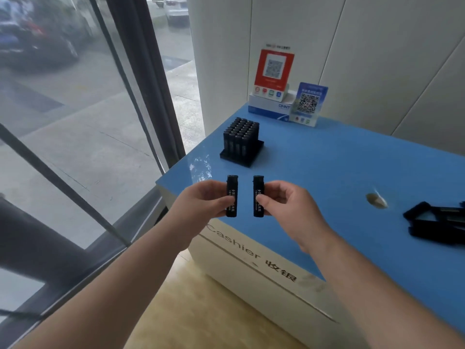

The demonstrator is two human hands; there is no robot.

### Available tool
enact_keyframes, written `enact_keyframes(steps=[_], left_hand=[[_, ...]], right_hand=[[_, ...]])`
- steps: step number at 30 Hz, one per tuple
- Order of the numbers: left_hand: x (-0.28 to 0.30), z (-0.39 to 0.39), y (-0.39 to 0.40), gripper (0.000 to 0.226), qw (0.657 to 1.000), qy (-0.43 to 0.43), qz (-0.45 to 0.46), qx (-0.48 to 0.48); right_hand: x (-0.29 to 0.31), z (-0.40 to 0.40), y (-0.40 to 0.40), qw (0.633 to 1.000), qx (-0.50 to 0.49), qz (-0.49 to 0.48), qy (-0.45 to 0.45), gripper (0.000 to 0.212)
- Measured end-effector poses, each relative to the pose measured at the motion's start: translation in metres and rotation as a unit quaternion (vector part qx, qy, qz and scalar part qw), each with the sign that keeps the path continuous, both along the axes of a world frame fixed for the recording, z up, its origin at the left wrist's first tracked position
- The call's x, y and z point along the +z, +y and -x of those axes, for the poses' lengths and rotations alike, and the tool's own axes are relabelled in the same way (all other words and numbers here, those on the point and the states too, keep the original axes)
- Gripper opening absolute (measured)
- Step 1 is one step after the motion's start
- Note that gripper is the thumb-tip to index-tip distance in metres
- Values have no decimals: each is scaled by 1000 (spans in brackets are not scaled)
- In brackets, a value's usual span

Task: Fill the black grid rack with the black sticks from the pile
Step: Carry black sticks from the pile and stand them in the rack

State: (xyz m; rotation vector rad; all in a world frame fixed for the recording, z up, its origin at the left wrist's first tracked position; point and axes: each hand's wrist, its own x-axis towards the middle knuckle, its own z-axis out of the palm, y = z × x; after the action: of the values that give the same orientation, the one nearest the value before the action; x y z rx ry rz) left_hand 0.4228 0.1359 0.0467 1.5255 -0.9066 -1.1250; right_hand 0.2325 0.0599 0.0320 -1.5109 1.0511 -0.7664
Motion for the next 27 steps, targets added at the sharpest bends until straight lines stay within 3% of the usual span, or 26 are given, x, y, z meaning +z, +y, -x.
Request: enact_keyframes(steps=[15, 23, 27], left_hand=[[-25, -96, -85, 13, 999, -29, -15, -3], [-28, -133, -142, 10, 994, -106, -19, -12], [-38, -143, -179, 9, 979, -195, -4, -52]], right_hand=[[-21, -82, -75, 999, -41, 11, 12, 9], [-25, -112, -126, 996, -83, 11, 15, 9], [-29, -120, -140, 993, -114, 14, 28, 8]])
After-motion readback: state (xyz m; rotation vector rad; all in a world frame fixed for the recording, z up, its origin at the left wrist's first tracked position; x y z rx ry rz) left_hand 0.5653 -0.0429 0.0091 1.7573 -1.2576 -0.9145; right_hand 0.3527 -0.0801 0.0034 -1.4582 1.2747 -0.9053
